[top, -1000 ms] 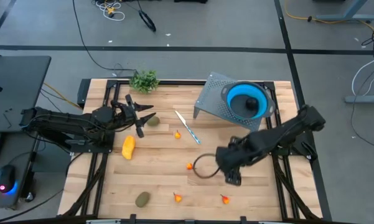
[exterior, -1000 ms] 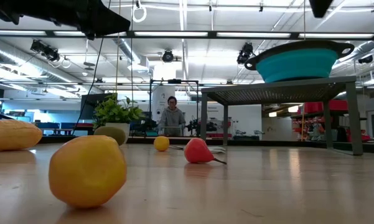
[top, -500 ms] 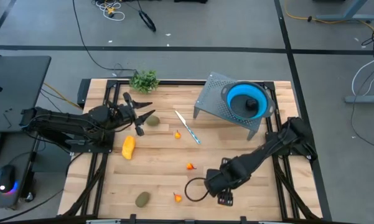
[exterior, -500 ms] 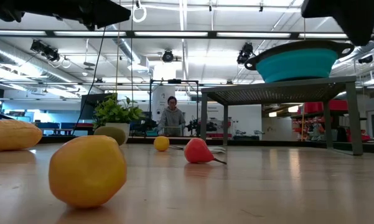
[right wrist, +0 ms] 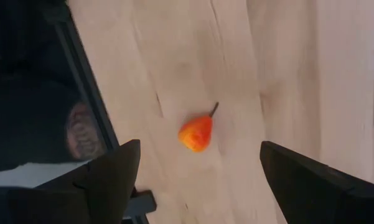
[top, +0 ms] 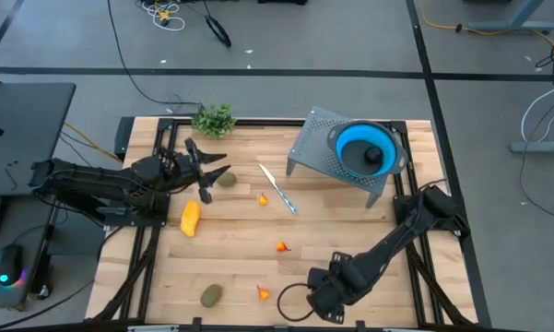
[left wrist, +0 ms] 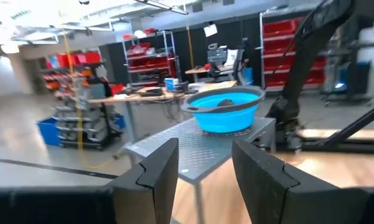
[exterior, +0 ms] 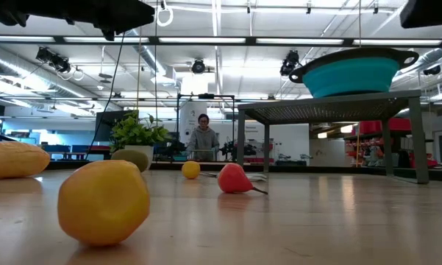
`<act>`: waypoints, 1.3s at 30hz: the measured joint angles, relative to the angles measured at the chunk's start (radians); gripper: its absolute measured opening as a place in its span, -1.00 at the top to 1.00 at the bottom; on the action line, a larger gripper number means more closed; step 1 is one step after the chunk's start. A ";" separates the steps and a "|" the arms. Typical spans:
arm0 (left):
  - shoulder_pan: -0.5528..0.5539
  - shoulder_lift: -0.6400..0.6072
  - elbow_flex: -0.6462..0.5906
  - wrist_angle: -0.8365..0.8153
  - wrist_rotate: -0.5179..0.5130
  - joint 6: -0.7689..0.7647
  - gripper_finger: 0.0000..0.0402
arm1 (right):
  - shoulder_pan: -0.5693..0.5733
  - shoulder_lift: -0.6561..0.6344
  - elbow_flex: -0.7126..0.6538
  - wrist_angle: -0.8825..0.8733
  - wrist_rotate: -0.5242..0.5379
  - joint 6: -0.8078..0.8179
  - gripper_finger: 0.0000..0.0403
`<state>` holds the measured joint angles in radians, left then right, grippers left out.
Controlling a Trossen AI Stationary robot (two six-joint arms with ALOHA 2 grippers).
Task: Pick & Place Fruit
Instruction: Put the peach into the blue strainer bowl on the shelf
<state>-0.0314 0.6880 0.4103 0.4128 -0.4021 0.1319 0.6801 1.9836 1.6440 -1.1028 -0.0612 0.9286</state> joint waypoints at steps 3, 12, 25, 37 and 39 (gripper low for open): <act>0.000 0.000 0.000 -0.001 0.042 -0.086 0.21 | 0.019 0.023 0.000 0.004 0.013 0.007 -0.68; 0.000 0.060 0.000 0.015 0.110 -0.249 0.22 | 0.031 0.079 0.000 0.012 0.063 -0.002 -0.68; -0.061 0.272 0.000 0.254 0.155 -0.334 0.23 | 0.074 0.118 0.000 0.025 0.055 0.039 -0.68; -0.130 0.414 0.000 0.368 0.081 -0.386 0.24 | 0.110 0.118 -0.127 0.139 0.108 0.059 -0.68; -0.138 0.419 0.000 0.365 0.081 -0.391 0.24 | 0.109 0.119 -0.144 0.132 0.104 0.062 -0.68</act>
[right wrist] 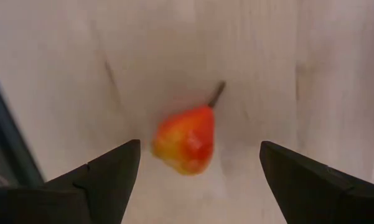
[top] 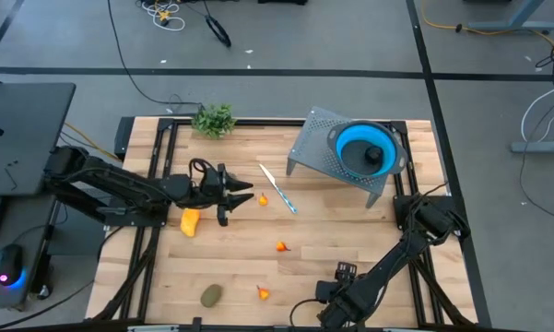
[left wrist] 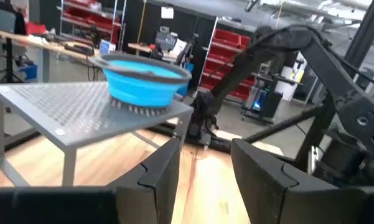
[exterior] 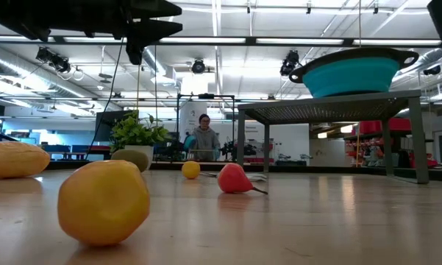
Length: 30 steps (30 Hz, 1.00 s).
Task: Pick & Place Fruit
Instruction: Put the peach into the blue strainer bowl on the shelf
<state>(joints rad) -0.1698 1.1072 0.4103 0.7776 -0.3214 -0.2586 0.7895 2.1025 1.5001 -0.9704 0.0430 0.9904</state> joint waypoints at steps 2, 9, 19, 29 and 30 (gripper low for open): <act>-0.008 -0.001 0.000 0.002 -0.004 0.000 0.24 | 0.000 0.000 -0.005 0.001 0.009 -0.003 -0.68; -0.028 -0.001 0.000 0.001 -0.023 0.000 0.24 | -0.003 0.000 -0.006 0.017 0.027 -0.022 -0.58; -0.033 -0.001 0.000 0.001 -0.030 0.004 0.24 | -0.003 0.000 -0.006 0.018 0.027 0.008 -0.23; -0.033 -0.001 0.000 0.001 -0.057 0.007 0.24 | -0.003 0.000 -0.006 0.037 0.035 0.005 0.13; -0.033 -0.001 0.000 0.002 -0.057 0.007 0.24 | -0.003 0.000 -0.006 0.049 0.039 0.003 0.16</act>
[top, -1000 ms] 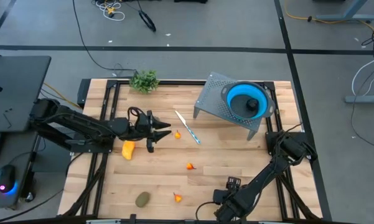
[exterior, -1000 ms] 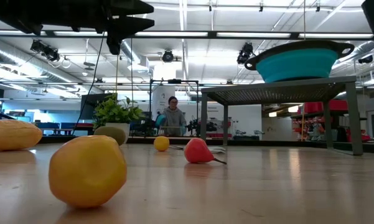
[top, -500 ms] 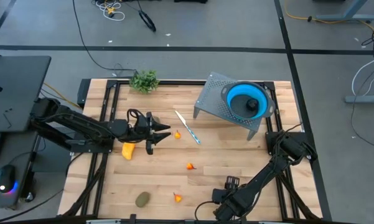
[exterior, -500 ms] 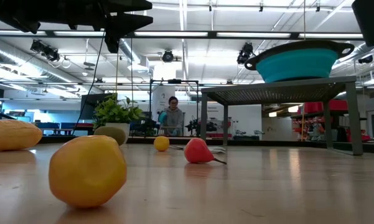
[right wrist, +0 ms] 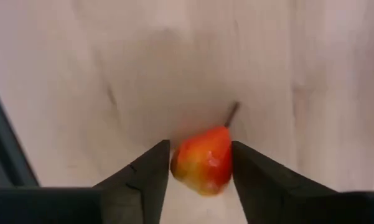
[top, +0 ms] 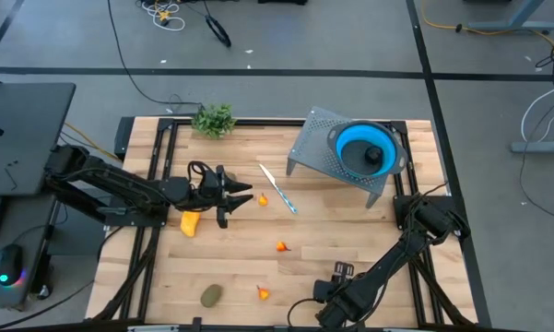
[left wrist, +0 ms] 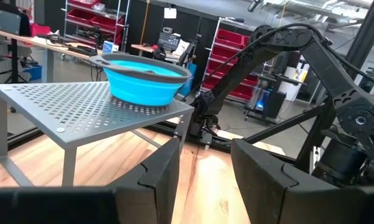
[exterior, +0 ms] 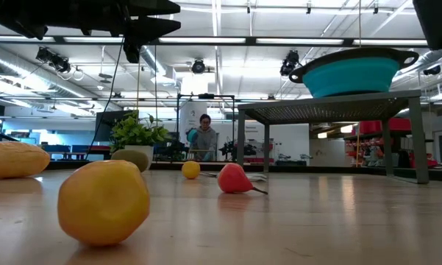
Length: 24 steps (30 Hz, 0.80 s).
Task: Pick & Place Fruit
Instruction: Put the peach into the blue strainer bowl on the shelf
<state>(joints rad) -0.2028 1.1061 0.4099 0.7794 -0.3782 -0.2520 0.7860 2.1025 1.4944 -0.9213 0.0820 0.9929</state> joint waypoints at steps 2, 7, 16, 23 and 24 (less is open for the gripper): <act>0.000 0.000 0.000 0.006 0.000 0.000 0.24 | 0.000 0.000 0.000 0.020 0.013 -0.004 0.21; 0.000 0.000 0.000 0.027 0.010 -0.004 0.24 | 0.000 0.000 0.000 0.029 -0.009 -0.006 0.27; 0.000 0.000 0.000 0.028 0.016 -0.006 0.24 | 0.000 -0.001 0.000 0.006 -0.040 -0.004 0.28; -0.001 0.000 0.000 0.028 0.016 -0.006 0.24 | -0.013 -0.004 0.000 0.006 -0.060 -0.014 0.28; -0.001 0.000 0.000 0.028 0.016 -0.006 0.24 | -0.019 -0.008 0.000 0.002 -0.069 -0.014 0.28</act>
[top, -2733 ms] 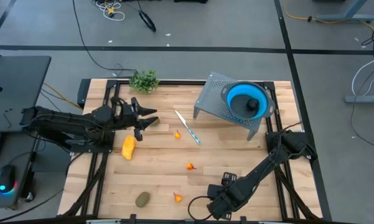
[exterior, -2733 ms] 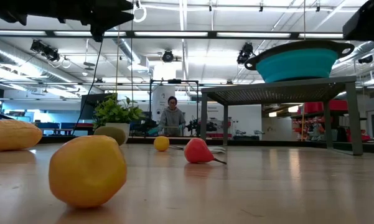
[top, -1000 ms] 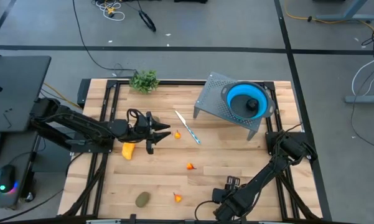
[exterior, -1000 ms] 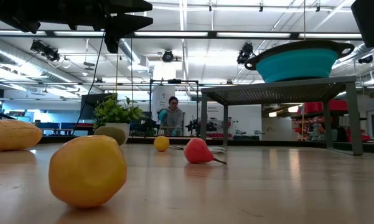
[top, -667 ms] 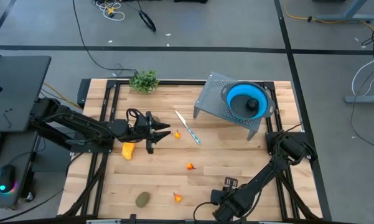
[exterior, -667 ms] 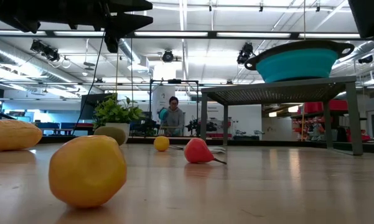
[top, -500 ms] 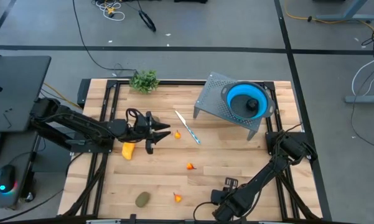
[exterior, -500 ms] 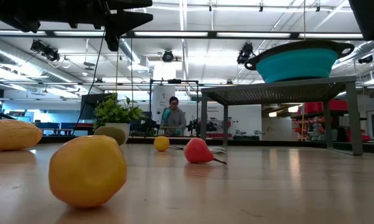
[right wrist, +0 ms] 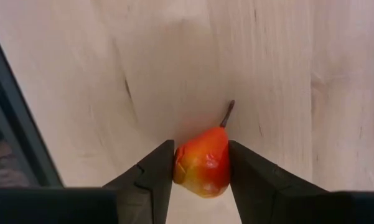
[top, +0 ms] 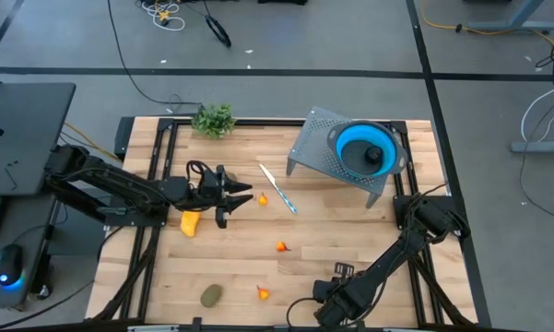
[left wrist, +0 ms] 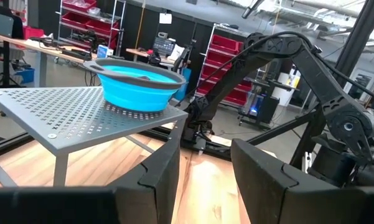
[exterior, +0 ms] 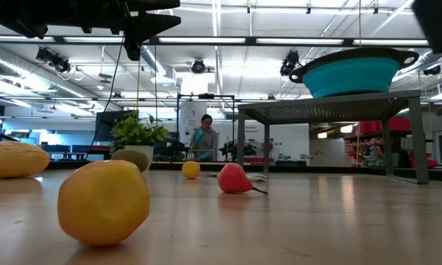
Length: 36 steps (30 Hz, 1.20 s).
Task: Pick & Place Fruit
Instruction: Put the peach into the blue strainer bowl on the shelf
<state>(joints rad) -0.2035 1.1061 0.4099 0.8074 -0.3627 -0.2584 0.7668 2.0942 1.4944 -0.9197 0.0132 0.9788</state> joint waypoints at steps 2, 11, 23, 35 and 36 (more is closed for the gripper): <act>0.000 0.000 0.000 0.000 -0.001 0.000 0.24 | -0.016 -0.022 0.000 -0.013 0.009 0.000 0.28; 0.000 0.000 0.000 0.010 -0.002 0.003 0.24 | -0.109 -0.257 0.000 -0.224 0.190 -0.046 0.28; 0.000 0.000 0.000 0.013 0.000 0.009 0.24 | -0.314 -0.666 0.000 -0.419 0.562 -0.079 0.28; 0.000 0.000 0.000 0.011 0.000 0.011 0.24 | -0.559 -0.771 0.000 -0.601 0.685 -0.083 0.28; 0.000 0.000 0.000 0.012 0.000 0.011 0.24 | -0.574 -0.771 0.000 -0.614 0.685 -0.083 0.28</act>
<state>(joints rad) -0.2035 1.1061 0.4099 0.8192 -0.3626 -0.2470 0.1932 1.3231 1.4944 -1.5333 0.6987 0.8961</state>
